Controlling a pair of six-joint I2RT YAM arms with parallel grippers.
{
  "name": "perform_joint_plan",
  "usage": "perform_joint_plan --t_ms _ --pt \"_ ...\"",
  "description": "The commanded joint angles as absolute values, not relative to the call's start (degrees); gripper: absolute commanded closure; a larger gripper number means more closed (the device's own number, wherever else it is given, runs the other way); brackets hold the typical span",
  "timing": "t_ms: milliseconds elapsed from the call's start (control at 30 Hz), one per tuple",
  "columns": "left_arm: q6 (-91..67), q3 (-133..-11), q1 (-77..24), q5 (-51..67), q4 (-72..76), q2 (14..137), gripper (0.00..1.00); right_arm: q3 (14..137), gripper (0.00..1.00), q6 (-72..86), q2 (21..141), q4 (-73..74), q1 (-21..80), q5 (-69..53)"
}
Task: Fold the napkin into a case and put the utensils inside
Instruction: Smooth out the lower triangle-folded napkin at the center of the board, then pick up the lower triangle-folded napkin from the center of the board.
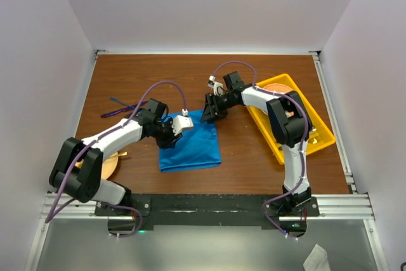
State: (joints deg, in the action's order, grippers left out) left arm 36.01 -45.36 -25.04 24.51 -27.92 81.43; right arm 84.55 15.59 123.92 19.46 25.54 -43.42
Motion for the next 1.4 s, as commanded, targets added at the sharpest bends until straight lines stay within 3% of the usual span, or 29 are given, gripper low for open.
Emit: perform_joint_plan --t_ms 0,167,367,633,1033,1133,1300,1367 --pt "38.23 -45.44 -24.17 28.91 -29.44 83.49 0.64 77.71 0.46 13.80 118.05 19.95 25.31 -43.41" --pt "37.80 -47.89 -23.47 34.26 -32.52 83.32 0.64 72.86 0.45 10.65 113.12 22.67 25.14 -46.31" --pt "24.19 -56.49 -13.02 39.73 -26.30 84.28 0.55 83.39 0.38 8.79 110.04 28.20 21.28 -47.11" --pt "16.00 -68.72 -5.63 39.20 -25.84 99.56 0.49 88.33 0.30 2.90 114.43 37.97 18.19 -39.11" --pt "11.87 -73.21 -5.54 39.90 -25.40 109.86 0.49 90.17 0.31 5.89 123.48 35.68 17.58 -45.43" --pt "11.25 -73.30 -5.62 39.64 -25.31 111.09 0.50 90.79 0.35 5.80 125.15 35.68 17.49 -45.70" --pt "10.81 -75.23 -5.62 41.91 -26.45 114.86 0.55 93.76 0.69 5.10 128.05 35.33 17.40 -46.67" --pt "10.55 -76.02 -5.62 42.71 -26.63 115.49 0.58 95.88 0.75 4.13 129.89 36.99 17.23 -47.11"
